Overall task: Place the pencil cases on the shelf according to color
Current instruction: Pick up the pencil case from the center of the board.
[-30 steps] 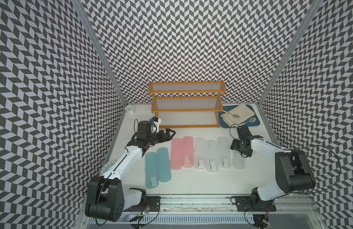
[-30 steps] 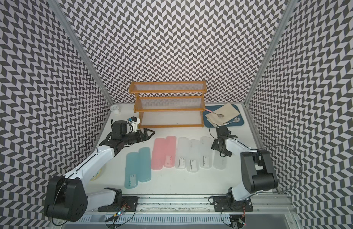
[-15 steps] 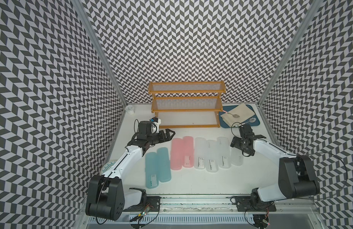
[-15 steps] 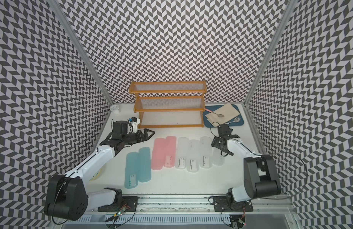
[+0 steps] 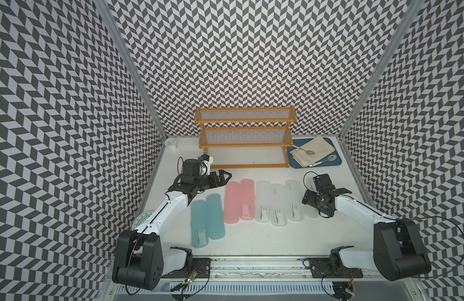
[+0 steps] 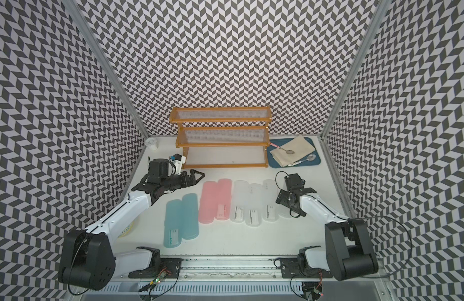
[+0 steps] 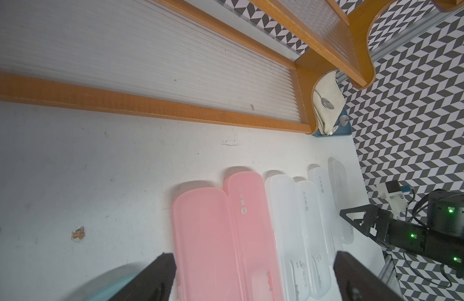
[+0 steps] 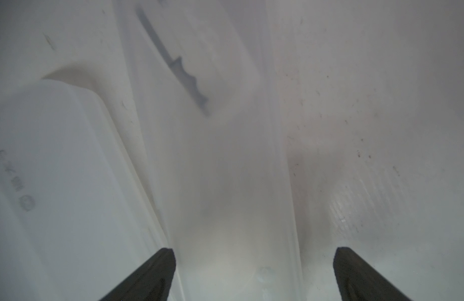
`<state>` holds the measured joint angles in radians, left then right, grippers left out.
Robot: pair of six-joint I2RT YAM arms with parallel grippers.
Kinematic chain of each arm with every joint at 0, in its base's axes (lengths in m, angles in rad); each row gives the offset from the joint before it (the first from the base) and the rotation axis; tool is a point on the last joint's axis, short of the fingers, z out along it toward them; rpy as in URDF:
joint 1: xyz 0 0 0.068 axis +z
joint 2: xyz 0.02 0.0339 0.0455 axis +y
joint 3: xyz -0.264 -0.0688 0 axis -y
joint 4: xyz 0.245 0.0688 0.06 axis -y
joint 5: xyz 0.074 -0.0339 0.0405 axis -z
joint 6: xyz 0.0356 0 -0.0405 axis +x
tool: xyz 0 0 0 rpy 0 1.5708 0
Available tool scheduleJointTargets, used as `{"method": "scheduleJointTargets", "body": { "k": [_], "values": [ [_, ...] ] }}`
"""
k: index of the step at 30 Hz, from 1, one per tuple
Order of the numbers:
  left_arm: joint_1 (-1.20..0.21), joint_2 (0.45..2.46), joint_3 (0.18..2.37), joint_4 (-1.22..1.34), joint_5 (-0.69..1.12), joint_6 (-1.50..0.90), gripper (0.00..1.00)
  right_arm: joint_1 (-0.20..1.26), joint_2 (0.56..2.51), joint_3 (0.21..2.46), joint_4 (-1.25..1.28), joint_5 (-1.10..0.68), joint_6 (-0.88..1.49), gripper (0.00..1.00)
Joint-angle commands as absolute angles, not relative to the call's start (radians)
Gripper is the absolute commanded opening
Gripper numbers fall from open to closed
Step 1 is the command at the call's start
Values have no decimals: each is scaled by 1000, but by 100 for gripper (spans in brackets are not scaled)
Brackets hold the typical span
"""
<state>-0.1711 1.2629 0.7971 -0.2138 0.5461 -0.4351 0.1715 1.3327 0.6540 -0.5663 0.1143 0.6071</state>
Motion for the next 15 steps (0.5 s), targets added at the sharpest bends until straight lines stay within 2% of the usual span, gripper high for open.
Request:
{"method": "scheduleJointTargets", "body": {
  "k": [1,7,15],
  "values": [
    [-179,1240,808,-207,557,-423,100,181,1337,646,-520,98,597,100],
    [-181,1244,813,-210,554,-421,100,193,1372,644,-532,157,606,100],
    [-183,1241,813,-215,545,-419,100,210,1400,622,-512,140,614,100]
  ]
}}
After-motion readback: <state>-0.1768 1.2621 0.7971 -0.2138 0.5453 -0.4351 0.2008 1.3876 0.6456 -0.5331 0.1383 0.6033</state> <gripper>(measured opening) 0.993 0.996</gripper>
